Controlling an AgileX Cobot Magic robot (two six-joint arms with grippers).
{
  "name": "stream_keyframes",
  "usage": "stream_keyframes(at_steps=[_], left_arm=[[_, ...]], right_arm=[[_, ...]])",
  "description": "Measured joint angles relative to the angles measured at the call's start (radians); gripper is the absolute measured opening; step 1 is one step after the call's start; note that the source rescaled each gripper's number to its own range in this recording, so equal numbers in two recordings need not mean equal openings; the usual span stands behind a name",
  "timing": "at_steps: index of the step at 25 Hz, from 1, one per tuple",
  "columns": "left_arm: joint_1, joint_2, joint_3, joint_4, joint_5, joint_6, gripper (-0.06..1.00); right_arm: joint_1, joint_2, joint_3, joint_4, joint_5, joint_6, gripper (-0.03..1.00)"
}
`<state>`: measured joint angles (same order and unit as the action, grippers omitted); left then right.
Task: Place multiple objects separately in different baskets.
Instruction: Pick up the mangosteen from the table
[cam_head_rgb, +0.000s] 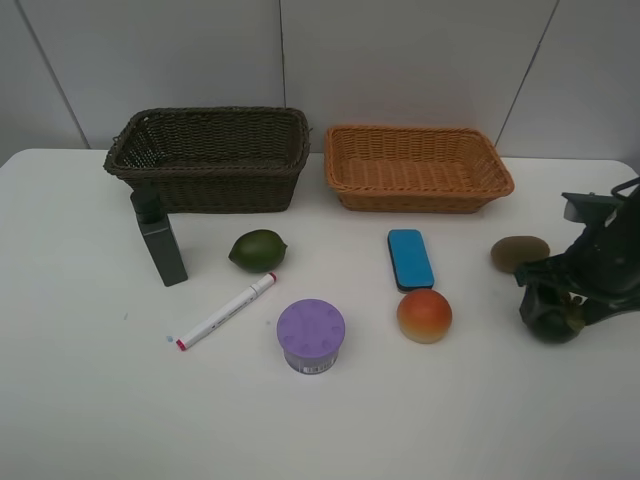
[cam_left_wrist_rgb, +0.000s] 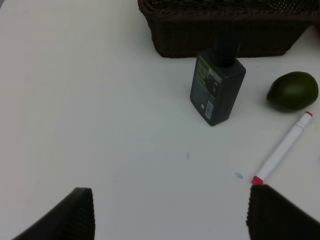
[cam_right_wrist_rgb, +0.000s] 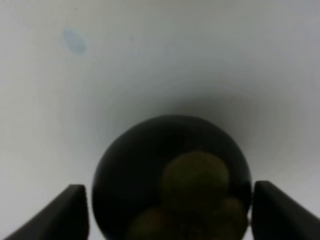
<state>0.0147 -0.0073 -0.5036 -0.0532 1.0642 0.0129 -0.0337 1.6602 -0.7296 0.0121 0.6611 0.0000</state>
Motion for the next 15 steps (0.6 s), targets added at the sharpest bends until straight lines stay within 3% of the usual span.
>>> stream_keyframes(at_steps=[1, 15], left_arm=[[0.0, 0.0, 0.0, 0.0, 0.0, 0.0, 0.82], [0.0, 0.0, 0.0, 0.0, 0.0, 0.0, 0.82]], right_arm=[[0.0, 0.0, 0.0, 0.005, 0.0, 0.0, 0.39], [0.0, 0.0, 0.0, 0.019, 0.003, 0.0, 0.39]])
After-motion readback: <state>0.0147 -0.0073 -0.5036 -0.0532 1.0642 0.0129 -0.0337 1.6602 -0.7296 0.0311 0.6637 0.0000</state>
